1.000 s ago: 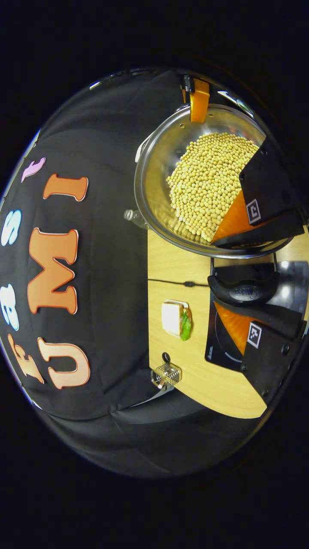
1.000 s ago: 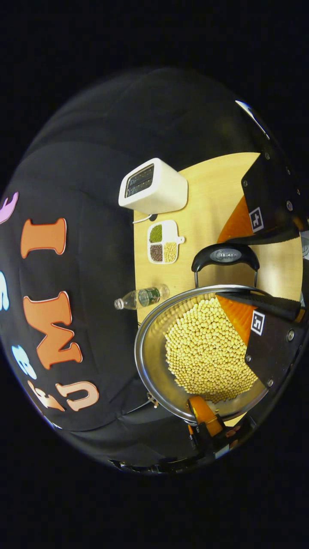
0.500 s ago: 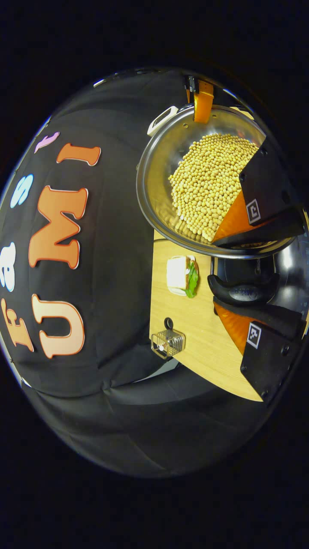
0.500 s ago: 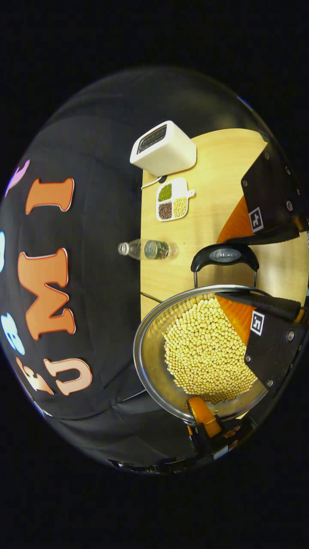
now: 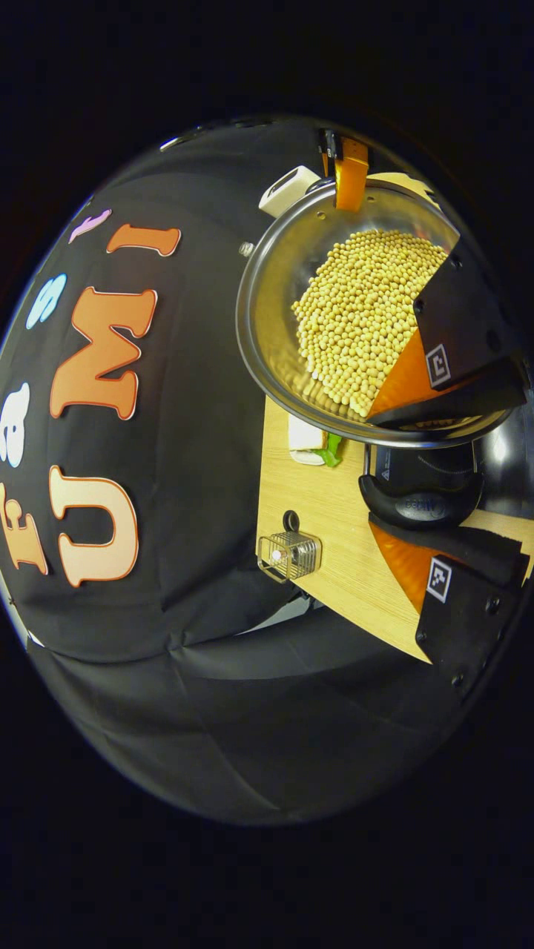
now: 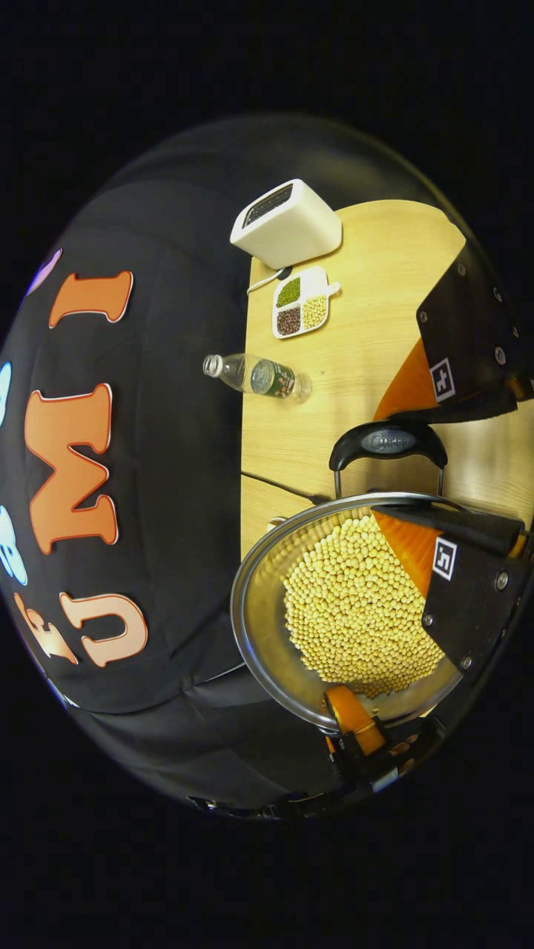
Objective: First push the handle of the pot to place it horizontally, then grasp the pot with both hands and set it on the induction cooktop.
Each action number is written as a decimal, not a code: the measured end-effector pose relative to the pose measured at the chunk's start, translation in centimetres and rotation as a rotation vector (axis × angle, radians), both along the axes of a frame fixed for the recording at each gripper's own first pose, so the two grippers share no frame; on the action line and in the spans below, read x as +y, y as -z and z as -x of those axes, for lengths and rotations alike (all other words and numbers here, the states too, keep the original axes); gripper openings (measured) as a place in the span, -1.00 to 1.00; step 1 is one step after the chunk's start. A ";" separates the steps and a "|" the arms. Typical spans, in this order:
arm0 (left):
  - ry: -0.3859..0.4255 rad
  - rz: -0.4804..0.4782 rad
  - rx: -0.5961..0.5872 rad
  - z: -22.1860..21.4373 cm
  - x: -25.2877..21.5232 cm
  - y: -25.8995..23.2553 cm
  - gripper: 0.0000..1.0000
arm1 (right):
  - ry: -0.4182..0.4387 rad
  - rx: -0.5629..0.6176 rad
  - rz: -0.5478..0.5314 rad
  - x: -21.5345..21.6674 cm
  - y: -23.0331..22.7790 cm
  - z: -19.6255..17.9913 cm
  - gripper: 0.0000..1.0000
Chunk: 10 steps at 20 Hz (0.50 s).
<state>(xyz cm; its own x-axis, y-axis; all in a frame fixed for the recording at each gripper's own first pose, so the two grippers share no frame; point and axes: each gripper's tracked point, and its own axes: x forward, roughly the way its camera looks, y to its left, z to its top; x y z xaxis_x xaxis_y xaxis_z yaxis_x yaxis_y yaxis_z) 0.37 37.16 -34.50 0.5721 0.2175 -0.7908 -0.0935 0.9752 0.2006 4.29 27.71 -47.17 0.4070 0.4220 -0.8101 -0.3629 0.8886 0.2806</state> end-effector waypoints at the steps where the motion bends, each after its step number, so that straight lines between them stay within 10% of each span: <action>1: -0.002 0.000 0.006 0.2 0.6 0.5 0.38 | -0.001 0.008 0.003 -0.1 0.1 -0.1 0.04; 10: -0.041 0.008 0.090 1.3 2.8 4.8 0.39 | -0.023 0.083 0.041 -1.1 -1.0 -0.9 0.04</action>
<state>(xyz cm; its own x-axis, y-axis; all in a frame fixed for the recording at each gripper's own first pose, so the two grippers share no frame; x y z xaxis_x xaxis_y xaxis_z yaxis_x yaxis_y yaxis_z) -0.97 39.94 -39.34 0.4890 0.2329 -0.8406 -0.1155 0.9725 0.2022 5.18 26.57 -46.14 0.3281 0.3961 -0.8576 -0.3599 0.8918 0.2742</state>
